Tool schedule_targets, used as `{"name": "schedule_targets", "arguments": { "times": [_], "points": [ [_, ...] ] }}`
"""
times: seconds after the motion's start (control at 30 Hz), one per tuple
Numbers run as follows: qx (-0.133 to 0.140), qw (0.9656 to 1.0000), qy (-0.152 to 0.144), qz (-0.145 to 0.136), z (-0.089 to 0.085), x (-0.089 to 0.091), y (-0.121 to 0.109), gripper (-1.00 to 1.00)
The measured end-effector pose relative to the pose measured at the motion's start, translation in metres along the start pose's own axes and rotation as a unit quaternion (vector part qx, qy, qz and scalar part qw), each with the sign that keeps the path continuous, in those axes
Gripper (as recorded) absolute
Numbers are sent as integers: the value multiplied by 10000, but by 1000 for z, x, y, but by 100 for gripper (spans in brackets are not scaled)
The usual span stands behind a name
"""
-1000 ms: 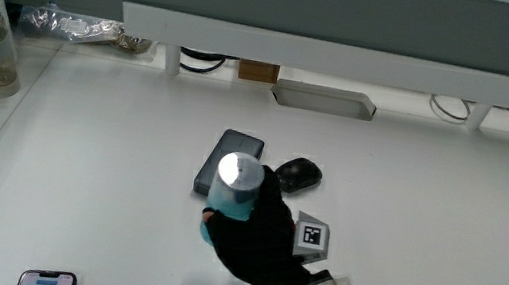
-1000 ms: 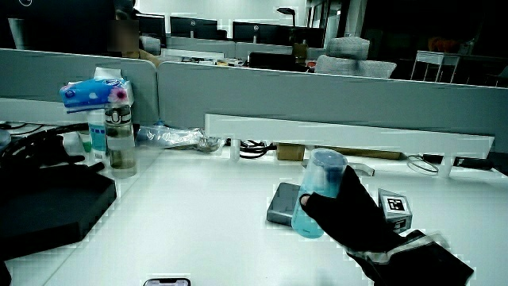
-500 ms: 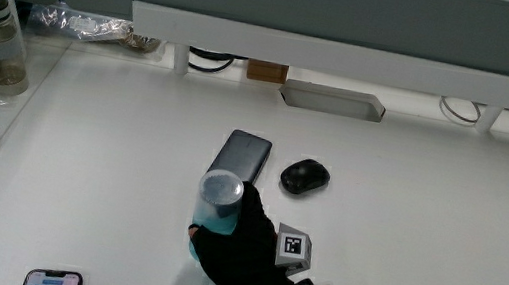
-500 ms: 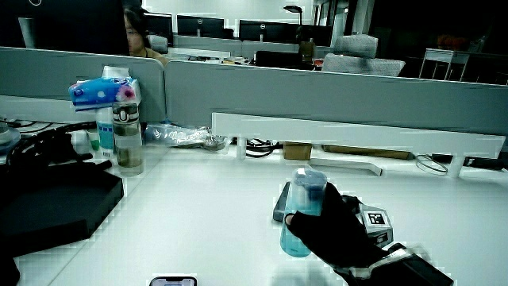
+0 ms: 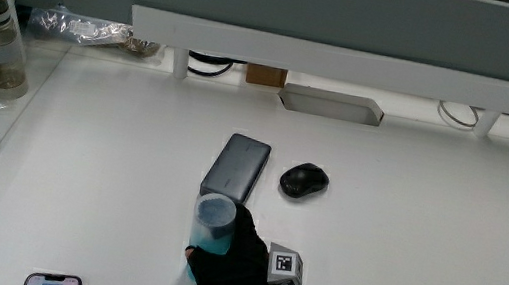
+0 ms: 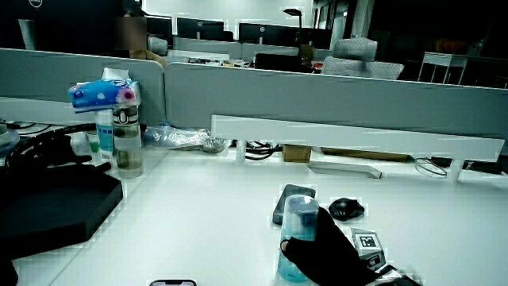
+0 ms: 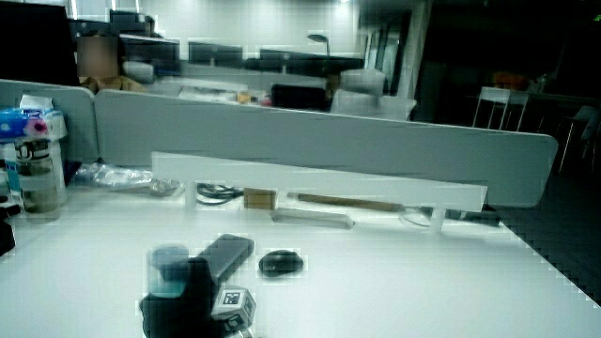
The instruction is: Place cleaning spray
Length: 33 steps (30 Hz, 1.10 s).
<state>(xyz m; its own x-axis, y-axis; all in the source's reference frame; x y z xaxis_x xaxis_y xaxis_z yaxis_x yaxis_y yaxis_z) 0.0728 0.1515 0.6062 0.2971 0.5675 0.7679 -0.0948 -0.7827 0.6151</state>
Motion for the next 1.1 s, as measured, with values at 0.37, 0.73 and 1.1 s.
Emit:
{"name": "schedule_targets", "arguments": {
  "times": [0.37,0.73,1.1],
  "points": [
    [-55,9999,-5,123,1,8,4,-32],
    [-466,9984,-126,-292,8,11,11,-71],
    [-1033,9929,538,-253,42,9,-11,-100]
  ]
}}
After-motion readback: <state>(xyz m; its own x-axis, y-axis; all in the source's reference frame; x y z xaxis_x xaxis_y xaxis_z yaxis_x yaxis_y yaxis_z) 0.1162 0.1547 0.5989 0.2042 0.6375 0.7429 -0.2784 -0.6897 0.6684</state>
